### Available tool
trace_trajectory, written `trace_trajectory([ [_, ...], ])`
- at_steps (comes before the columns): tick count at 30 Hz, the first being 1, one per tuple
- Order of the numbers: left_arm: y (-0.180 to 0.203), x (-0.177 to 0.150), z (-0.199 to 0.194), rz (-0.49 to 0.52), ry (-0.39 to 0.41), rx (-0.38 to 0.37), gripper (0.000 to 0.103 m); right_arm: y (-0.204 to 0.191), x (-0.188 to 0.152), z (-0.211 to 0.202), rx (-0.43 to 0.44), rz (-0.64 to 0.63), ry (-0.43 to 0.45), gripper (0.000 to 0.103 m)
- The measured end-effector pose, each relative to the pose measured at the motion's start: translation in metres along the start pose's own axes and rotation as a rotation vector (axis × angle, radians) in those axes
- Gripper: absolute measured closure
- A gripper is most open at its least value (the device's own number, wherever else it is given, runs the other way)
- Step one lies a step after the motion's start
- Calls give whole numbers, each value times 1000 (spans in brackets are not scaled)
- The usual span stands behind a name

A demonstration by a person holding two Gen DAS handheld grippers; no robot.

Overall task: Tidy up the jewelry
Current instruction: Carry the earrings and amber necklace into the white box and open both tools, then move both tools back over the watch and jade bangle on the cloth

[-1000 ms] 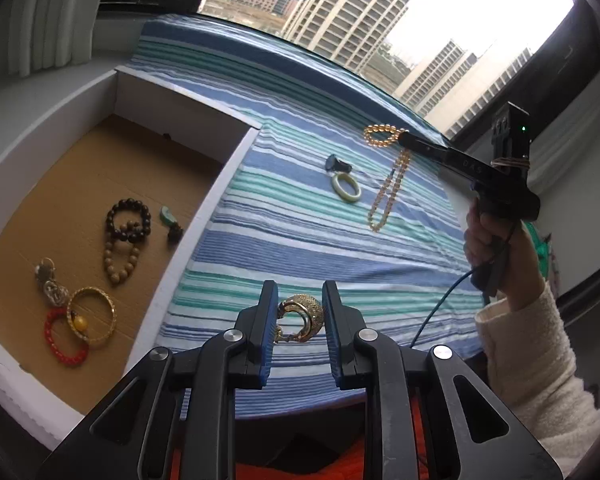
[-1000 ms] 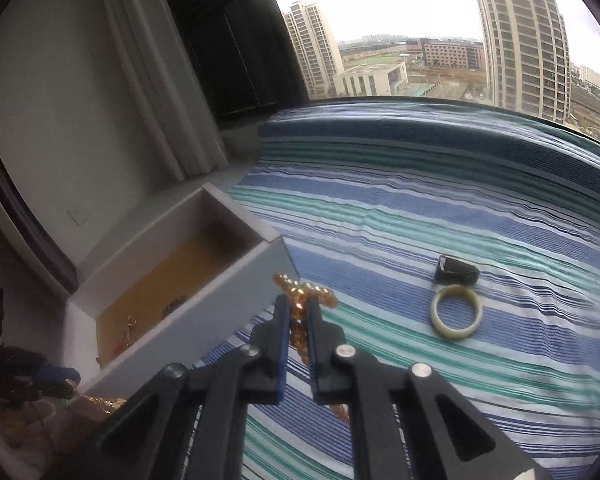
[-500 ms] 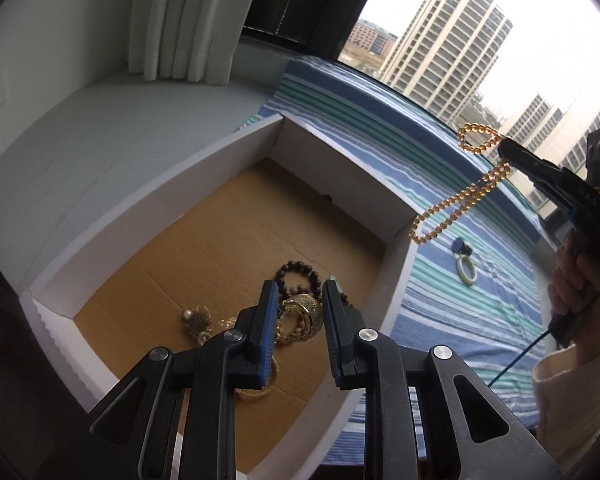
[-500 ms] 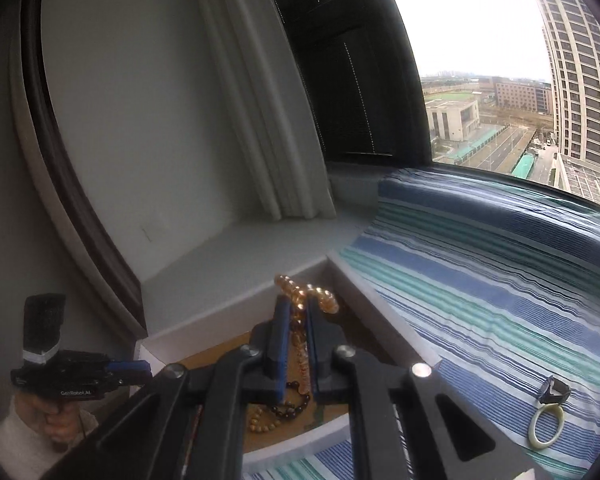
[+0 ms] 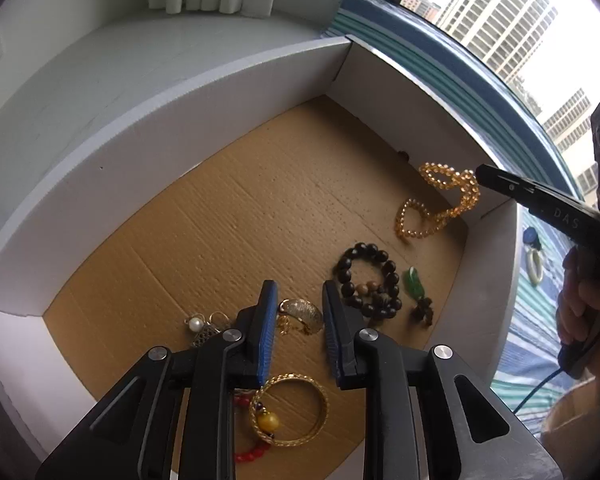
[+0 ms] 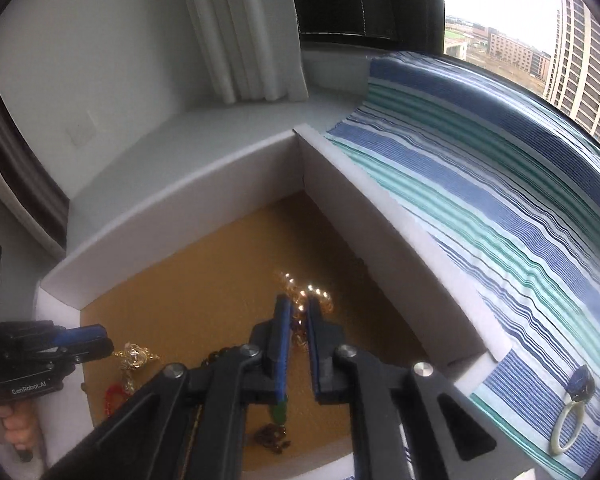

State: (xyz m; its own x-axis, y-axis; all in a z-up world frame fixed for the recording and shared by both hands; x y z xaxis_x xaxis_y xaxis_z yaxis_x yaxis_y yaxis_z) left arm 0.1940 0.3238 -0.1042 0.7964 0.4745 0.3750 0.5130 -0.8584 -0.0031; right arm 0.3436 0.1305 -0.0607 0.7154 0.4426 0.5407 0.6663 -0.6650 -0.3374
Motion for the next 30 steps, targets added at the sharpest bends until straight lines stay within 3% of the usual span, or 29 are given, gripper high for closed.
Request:
trace_trajectory([
  [2,2,-5,4,15,-4,29,61,6,-7,9,-20,18,-24,80],
  [3,3,-7,2,13,3,35,47,10,-9,9,-29,24,-27,55],
  [4,2,-8,-2,10,16,46,39,12,-10,8,-36,24,-22,39],
  [10,12,-14,-47,37,158,101,28,0,-11,-40,-93,-55,85,38],
  [17,43,-29,-89,94,292,132,27,-4,-45,-103,-110,-89,161,35],
  [30,116,-56,-113,219,357,105,27,48,-145,-174,-207,19,159,35],
])
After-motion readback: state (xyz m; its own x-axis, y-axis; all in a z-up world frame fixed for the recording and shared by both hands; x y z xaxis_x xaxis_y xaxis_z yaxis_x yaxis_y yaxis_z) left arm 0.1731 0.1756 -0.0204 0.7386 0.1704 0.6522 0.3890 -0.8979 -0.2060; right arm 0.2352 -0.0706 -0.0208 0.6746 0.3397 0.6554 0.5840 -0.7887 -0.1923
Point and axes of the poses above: each gripper's, at about its wrist camera, not at the fingertips, and z roughly the way its jaws point, y to its right, x to its top, the point moved 6 cm from there along z, roughly the way its jaws point, and after that the axes turned 14 degrees about x, right-handed, at the moved point
